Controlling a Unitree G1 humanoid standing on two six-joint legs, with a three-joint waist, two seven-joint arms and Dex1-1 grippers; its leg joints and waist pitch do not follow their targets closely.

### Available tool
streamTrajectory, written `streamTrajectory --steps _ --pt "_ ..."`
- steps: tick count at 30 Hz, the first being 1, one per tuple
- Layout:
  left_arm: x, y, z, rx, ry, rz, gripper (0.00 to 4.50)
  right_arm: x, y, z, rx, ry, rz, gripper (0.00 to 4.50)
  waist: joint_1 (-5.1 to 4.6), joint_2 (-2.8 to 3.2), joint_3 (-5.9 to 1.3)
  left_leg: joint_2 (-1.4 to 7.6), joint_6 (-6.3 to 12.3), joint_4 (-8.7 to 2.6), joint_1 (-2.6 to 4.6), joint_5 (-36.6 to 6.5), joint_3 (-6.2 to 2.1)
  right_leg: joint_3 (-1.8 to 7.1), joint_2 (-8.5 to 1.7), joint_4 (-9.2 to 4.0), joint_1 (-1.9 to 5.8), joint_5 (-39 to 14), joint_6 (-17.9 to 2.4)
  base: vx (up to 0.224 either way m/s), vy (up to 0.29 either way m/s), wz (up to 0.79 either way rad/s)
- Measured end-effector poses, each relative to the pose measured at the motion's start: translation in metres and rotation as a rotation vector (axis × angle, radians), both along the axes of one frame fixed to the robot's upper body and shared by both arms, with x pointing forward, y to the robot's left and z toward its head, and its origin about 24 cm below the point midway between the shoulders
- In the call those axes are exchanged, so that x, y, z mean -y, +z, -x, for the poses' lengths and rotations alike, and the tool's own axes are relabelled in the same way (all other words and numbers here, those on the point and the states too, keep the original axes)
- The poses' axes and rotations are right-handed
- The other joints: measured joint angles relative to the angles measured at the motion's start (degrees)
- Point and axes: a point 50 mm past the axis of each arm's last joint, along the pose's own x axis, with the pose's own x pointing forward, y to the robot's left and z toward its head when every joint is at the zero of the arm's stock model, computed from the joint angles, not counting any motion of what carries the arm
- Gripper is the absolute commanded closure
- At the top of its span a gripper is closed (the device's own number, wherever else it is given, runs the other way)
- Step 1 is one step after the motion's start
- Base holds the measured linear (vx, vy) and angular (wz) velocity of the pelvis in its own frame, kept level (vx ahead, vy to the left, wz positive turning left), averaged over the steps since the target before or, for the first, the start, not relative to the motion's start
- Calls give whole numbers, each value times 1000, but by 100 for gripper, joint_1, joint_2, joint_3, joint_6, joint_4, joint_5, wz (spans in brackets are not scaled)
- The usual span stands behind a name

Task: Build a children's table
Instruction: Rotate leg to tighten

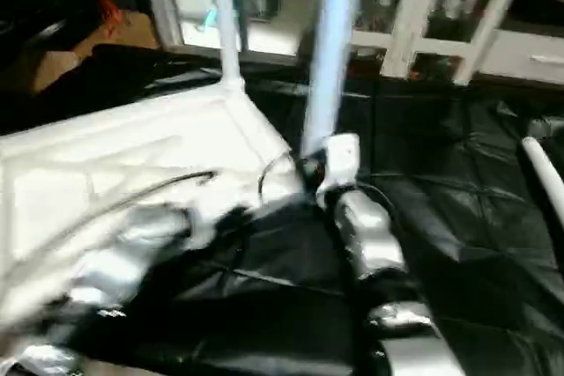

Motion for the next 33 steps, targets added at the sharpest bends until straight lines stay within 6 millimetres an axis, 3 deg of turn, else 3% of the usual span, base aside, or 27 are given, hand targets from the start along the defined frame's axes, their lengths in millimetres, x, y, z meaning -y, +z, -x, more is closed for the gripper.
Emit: streamTrajectory --steps 3,6,8,9,14,19,25,33 --pt "10 -2 1 -15 -3 10 450 -3 -4 2 -14 -46 -9 245 39 -20 -12 0 -26 -13 51 -20 1 0 0 -12 51 -2 4 0 0 0" --pt "6 -3 2 3 -23 -3 450 -5 -5 3 -11 -4 -13 245 23 -23 -13 0 -33 -21 67 -19 -1 -1 2 -11 65 -5 9 0 0 0" --pt "-8 -4 6 25 -52 -25 450 -4 -3 5 11 131 -7 245 -33 -20 -11 2 -33 -25 64 -18 -4 -3 6 -11 61 -6 9 0 0 0" --pt "-15 -3 7 50 -81 -38 450 -4 -3 6 18 192 -9 189 -65 -16 -8 3 -34 -25 59 -17 -7 -6 8 -9 59 -6 9 0 0 0" --pt "-53 -2 19 96 -253 -93 450 3 -2 17 21 515 -75 158 -137 -10 6 3 -31 -23 38 -18 -14 -5 13 -14 39 -6 8 0 0 0" --pt "-59 6 28 104 -366 -57 450 27 15 29 14 821 -107 114 -11 12 27 -4 32 20 -46 -18 -8 -6 -3 -2 -21 3 22 0 0 0" --pt "-65 4 28 95 -381 -56 450 46 30 36 42 928 -124 114 59 26 34 6 29 23 -42 -14 -7 -6 4 13 -30 4 23 0 0 0" --pt "-69 3 28 85 -373 -54 450 45 28 40 46 933 -191 187 26 28 32 6 22 22 -37 -10 -5 -1 5 15 -30 4 23 0 0 0"
